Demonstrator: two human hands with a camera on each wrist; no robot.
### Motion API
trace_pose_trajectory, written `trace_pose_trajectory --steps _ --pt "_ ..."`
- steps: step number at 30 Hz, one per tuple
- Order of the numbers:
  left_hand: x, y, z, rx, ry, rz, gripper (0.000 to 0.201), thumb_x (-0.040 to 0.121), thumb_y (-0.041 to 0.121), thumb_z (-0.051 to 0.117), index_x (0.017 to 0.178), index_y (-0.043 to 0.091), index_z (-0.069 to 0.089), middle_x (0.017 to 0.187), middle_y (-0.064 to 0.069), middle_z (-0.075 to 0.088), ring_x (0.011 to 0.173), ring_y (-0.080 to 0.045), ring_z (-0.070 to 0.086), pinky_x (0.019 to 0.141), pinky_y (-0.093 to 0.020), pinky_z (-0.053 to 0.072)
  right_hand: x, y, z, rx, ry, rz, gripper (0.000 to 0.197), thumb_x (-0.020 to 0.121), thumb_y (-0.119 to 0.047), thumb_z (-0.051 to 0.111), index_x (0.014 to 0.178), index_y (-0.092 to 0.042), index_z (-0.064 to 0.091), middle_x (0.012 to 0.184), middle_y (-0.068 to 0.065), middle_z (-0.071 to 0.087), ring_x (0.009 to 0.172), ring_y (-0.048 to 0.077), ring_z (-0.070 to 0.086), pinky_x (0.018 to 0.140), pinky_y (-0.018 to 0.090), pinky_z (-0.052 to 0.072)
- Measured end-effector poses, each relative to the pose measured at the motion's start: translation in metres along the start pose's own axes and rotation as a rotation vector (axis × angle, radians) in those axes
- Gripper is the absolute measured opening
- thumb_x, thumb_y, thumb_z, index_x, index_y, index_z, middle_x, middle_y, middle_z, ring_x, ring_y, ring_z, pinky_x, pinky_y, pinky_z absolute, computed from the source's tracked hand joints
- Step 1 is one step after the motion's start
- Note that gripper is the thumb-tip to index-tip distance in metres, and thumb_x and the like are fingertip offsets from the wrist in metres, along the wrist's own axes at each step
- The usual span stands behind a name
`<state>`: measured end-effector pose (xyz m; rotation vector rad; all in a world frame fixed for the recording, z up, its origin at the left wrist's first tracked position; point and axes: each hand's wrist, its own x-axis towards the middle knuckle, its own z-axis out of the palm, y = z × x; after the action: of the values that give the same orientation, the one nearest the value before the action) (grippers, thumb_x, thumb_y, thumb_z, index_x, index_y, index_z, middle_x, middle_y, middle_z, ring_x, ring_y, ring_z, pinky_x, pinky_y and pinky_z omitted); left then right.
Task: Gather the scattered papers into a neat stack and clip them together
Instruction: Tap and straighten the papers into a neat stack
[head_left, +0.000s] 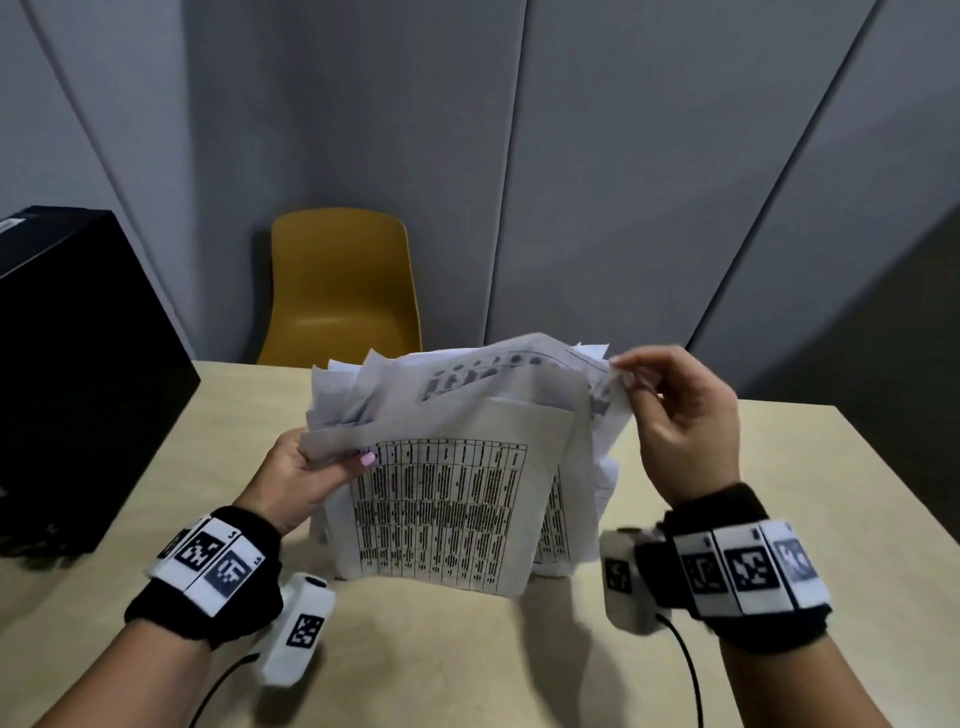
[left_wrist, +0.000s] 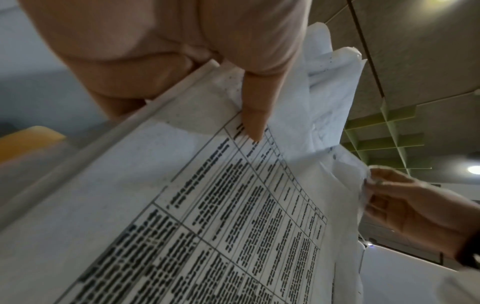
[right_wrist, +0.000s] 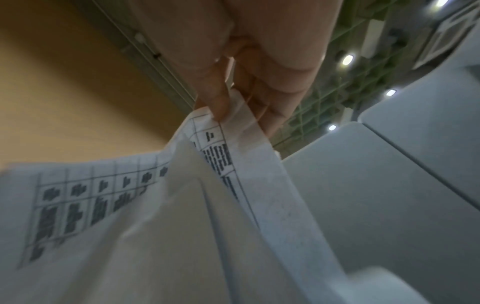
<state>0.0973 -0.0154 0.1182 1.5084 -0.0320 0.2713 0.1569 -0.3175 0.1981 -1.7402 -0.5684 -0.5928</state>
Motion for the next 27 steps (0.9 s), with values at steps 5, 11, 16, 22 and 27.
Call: trace_pose_trajectory --steps 5,11,16,22,27 --pt "0.002 -0.001 0.004 -0.031 -0.032 0.019 0.059 0.034 0.048 0.089 0.081 0.016 0.073 0.079 0.012 0.075 0.079 -0.003 0.069 0.071 -0.015 0.055 0.020 -0.029 0.030 -0.009 -0.254 -0.032 0.041 0.078 0.015 0.050 0.082 -0.024 0.062 0.080 -0.013 0.065 0.077 -0.004 0.061 0.073 0.009 0.046" --pt "0.002 -0.005 0.005 0.010 0.065 0.042 0.025 0.072 0.008 0.075 0.087 0.028 0.072 0.086 0.025 0.073 0.086 0.009 0.065 0.074 -0.006 0.049 -0.026 0.011 0.015 0.024 0.118 0.101 0.049 0.070 -0.002 0.054 0.109 -0.032 0.049 0.110 0.000 0.057 0.101 0.014 0.055 0.088 0.025 0.044" --pt "0.001 -0.006 0.001 -0.006 0.062 0.012 0.026 0.066 0.028 0.080 0.091 0.031 0.073 0.094 0.022 0.073 0.096 0.003 0.065 0.080 -0.009 0.050 -0.093 0.092 0.007 -0.133 -0.131 0.669 0.045 0.081 -0.001 0.062 0.113 -0.029 0.045 0.111 0.005 0.055 0.109 0.029 0.053 0.094 0.040 0.044" --pt "0.000 -0.005 -0.001 0.005 0.057 -0.013 0.054 0.048 0.046 0.085 0.094 0.023 0.069 0.093 0.018 0.074 0.093 0.000 0.067 0.077 -0.012 0.053 -0.084 0.106 0.017 -0.096 -0.125 0.622 0.026 0.082 -0.010 0.067 0.103 -0.022 0.057 0.096 0.003 0.064 0.097 0.024 0.060 0.087 0.035 0.048" --pt "-0.002 -0.001 0.001 -0.003 0.054 -0.009 0.019 0.067 0.015 0.072 0.082 0.026 0.073 0.086 0.017 0.075 0.089 -0.001 0.068 0.071 -0.010 0.053 -0.063 0.101 0.017 0.033 -0.043 0.555 0.025 0.080 -0.012 0.067 0.071 -0.036 0.066 0.068 -0.014 0.069 0.069 -0.004 0.062 0.071 0.013 0.047"
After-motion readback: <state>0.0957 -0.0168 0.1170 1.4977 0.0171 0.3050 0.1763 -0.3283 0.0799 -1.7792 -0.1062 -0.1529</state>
